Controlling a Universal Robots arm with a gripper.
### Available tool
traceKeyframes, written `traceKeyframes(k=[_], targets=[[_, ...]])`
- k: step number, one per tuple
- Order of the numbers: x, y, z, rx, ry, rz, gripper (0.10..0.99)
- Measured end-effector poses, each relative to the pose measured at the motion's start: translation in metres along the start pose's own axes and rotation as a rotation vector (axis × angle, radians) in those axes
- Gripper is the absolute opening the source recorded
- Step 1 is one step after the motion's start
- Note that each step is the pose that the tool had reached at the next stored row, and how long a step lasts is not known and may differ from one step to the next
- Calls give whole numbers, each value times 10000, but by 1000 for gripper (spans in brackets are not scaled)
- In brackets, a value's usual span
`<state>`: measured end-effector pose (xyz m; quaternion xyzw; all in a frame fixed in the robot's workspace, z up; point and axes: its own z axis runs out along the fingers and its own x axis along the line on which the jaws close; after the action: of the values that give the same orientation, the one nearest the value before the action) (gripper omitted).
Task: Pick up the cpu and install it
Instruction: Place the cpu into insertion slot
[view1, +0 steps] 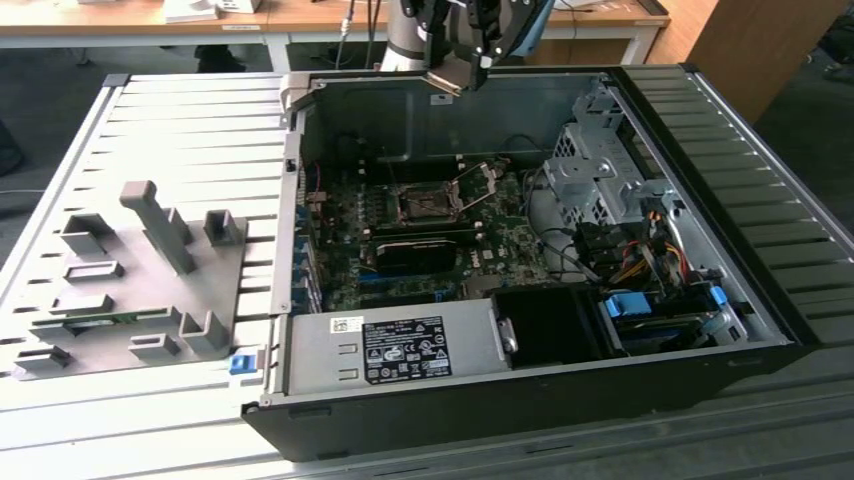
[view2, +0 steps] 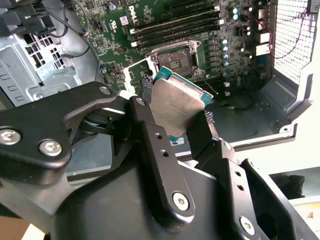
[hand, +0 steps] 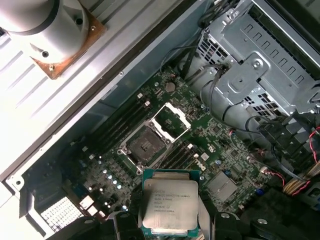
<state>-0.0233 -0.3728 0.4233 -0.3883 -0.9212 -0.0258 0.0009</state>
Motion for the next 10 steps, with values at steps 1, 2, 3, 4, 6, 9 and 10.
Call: traceKeyframes(k=[1,2,3,4,6,9,10], targets=[[0,0,0,-2,-4,82,529],[0,0,1,-5,-9,195,529],[0,0,1,-8,-17,357,529],[0,0,2,-12,-25,527,529],[0,0,2,-18,-40,847,529],[1,1,3,-29,-62,1318,529],[1,1,3,-33,-69,1477,529]])
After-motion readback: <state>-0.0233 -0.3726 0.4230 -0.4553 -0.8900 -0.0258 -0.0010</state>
